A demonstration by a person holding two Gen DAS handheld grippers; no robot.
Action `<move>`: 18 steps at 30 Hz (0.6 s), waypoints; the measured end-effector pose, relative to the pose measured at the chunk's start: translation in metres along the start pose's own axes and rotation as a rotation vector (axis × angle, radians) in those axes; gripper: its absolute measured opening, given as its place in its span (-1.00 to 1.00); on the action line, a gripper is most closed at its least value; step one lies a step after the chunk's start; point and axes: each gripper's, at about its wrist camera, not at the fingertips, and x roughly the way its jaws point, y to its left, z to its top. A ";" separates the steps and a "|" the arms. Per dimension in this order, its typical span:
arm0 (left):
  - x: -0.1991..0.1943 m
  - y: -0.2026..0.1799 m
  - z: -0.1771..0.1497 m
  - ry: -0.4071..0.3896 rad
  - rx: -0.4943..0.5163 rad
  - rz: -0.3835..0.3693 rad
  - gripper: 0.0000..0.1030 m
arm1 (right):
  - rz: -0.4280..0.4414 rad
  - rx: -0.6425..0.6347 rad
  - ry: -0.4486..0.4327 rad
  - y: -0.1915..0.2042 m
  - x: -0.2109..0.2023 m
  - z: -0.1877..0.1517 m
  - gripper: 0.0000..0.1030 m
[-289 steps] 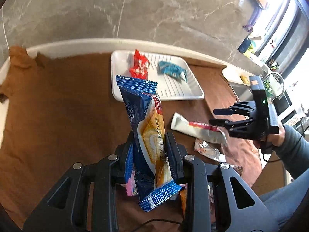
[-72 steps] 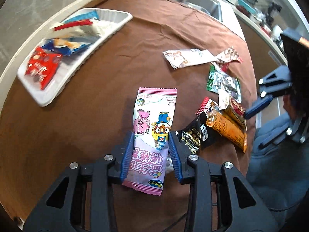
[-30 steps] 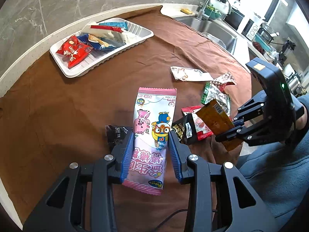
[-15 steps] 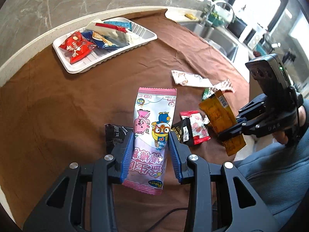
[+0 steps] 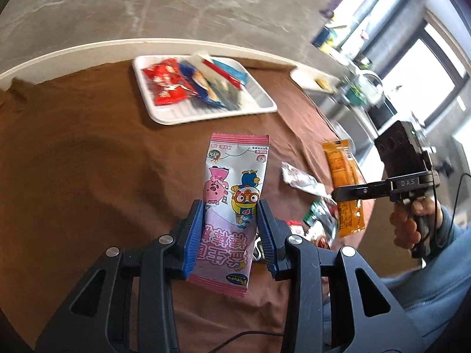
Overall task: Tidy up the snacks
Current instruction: 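Carry the pink bar with the left tool while the right tool carries the orange bar into the tray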
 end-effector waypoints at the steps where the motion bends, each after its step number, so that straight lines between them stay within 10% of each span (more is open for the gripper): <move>1: -0.002 0.003 0.001 -0.011 -0.018 0.013 -0.34 | -0.005 -0.004 -0.005 0.000 0.000 0.002 -0.83; 18: -0.004 0.003 0.095 -0.209 -0.121 0.118 -0.34 | -0.033 -0.100 -0.134 0.002 -0.038 0.127 -0.83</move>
